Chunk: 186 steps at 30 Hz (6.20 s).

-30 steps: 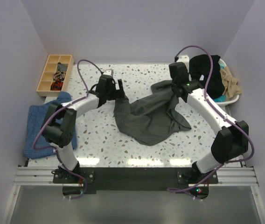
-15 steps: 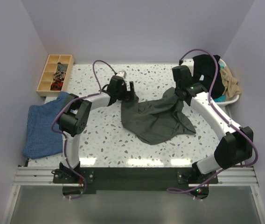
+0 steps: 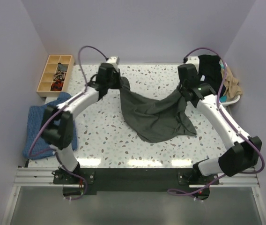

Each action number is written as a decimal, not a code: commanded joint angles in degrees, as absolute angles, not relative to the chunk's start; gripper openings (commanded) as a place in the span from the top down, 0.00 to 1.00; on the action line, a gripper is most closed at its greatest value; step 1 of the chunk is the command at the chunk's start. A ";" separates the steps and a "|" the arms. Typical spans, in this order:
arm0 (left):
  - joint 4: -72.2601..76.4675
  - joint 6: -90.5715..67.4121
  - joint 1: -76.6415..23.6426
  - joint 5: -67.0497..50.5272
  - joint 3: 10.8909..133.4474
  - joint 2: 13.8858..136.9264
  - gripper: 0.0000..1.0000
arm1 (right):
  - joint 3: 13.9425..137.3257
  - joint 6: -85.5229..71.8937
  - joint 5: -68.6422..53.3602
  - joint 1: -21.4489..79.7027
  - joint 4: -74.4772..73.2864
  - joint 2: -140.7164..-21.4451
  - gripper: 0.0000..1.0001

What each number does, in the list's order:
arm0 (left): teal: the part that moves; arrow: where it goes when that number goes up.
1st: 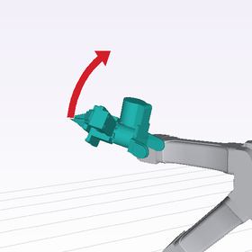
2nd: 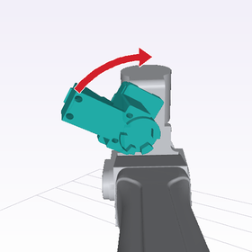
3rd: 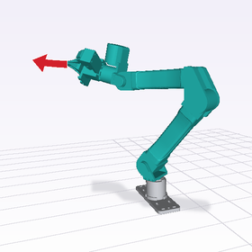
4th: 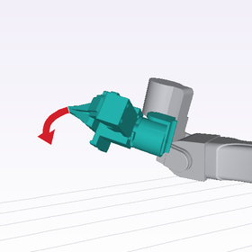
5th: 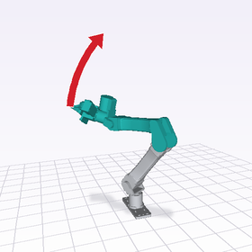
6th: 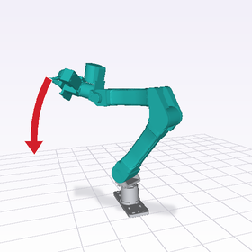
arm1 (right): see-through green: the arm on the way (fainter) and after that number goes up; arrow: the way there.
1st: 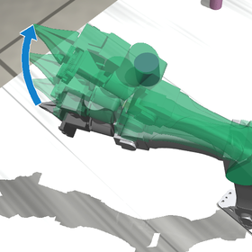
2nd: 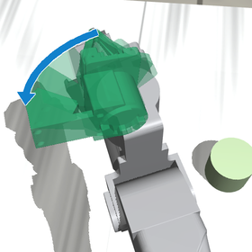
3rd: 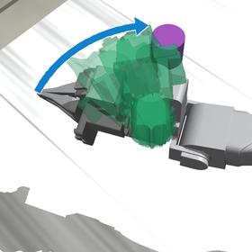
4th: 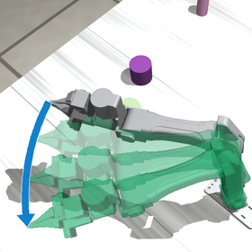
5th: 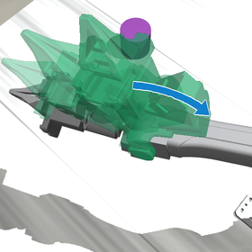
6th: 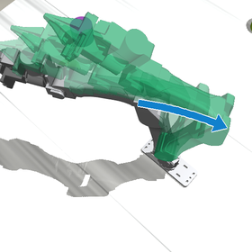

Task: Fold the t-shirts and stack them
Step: Flatten the tshirt out, then fold the tshirt

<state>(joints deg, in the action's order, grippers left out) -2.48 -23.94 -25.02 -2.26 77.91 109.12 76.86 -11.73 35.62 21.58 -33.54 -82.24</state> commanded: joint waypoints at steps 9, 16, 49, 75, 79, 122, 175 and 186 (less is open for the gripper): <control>-24.85 -16.53 -19.34 10.79 79.28 55.69 1.00 | 93.59 -9.06 25.07 21.36 -48.77 -58.90 1.00; -38.75 -19.33 -19.34 2.82 87.44 41.32 1.00 | 103.17 -8.97 15.32 21.44 -54.66 -49.14 1.00; -18.72 -31.47 -19.34 21.89 51.93 64.68 1.00 | 71.01 -12.57 17.24 21.36 -32.07 -74.88 1.00; -18.29 -30.68 -19.34 19.61 56.84 74.86 0.00 | 71.97 -19.69 21.37 21.45 -38.32 -81.28 0.34; -16.00 -30.50 -19.34 16.44 60.46 85.57 0.00 | 74.88 -19.68 14.25 21.09 -33.42 -90.86 0.37; -8.43 -27.78 -19.34 9.92 56.85 92.73 1.00 | 81.91 -13.54 7.55 20.30 -25.75 -100.12 1.00; -12.74 -27.25 -5.63 15.03 72.86 116.02 0.63 | 117.23 -11.34 19.25 15.12 -42.18 -128.92 1.00; -11.87 -28.39 -5.36 18.20 71.10 111.62 0.54 | 106.35 -8.44 11.60 14.77 -26.99 -121.12 1.00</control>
